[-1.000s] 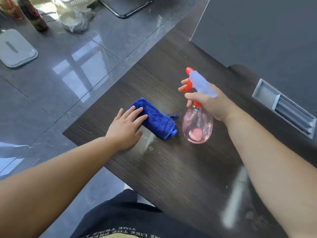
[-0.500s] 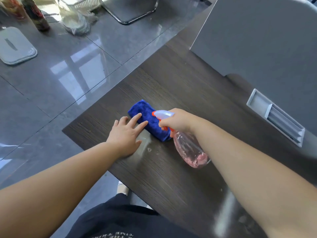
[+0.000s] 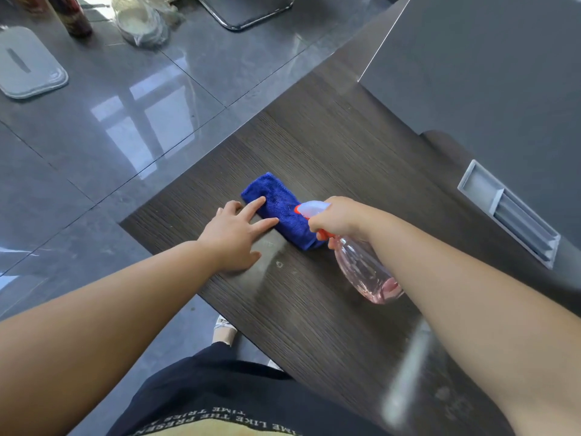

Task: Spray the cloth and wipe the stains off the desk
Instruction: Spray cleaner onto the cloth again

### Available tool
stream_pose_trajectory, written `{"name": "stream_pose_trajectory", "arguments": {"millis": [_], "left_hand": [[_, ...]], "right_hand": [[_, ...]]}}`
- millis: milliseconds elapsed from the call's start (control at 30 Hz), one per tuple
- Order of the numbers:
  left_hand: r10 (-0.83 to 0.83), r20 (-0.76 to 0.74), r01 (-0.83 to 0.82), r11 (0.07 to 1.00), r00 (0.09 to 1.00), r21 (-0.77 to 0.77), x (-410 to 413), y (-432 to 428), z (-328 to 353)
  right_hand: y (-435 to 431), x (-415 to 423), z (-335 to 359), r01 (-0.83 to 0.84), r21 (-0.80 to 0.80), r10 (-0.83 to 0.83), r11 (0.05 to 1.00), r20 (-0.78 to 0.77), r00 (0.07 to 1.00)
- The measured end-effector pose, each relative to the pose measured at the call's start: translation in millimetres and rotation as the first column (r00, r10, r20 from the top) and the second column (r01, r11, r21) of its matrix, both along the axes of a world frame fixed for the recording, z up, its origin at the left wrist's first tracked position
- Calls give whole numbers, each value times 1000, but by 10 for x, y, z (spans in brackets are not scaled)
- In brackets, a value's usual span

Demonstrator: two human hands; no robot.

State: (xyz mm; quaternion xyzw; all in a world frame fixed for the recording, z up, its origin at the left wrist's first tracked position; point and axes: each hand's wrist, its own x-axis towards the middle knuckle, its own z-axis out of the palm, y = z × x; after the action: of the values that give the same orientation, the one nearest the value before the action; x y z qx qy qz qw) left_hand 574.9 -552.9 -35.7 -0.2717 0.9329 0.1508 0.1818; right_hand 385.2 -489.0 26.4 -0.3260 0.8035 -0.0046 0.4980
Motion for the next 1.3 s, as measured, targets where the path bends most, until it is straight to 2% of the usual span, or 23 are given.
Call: {"name": "stream_pose_trajectory", "arguments": {"millis": [300, 500, 567, 767, 933, 1033, 1300], "left_hand": [[-29, 30, 29, 1000, 999, -7, -31, -8, -30], [-31, 49, 30, 999, 998, 26, -48, -34, -22], [-33, 50, 31, 999, 998, 39, -55, -45, -6], [-52, 54, 48, 996, 997, 74, -26, -78, 34], [-67, 34, 63, 994, 997, 92, 10, -112, 44], [-37, 17, 35, 993, 999, 111, 36, -128, 30], [-37, 27, 33, 990, 999, 139, 47, -181, 30]], "right_hand": [[277, -90, -34, 52, 52, -50, 997, -40, 998], [389, -81, 40, -65, 100, 68, 993, -19, 998], [408, -80, 43, -55, 105, 57, 993, -16, 998], [223, 132, 131, -67, 7, 67, 998, -19, 998], [-69, 247, 118, 31, -65, -33, 997, -31, 999], [-230, 266, 125, 26, -112, -31, 993, -47, 998], [-322, 187, 63, 0, -66, -5, 998, -84, 996]]}}
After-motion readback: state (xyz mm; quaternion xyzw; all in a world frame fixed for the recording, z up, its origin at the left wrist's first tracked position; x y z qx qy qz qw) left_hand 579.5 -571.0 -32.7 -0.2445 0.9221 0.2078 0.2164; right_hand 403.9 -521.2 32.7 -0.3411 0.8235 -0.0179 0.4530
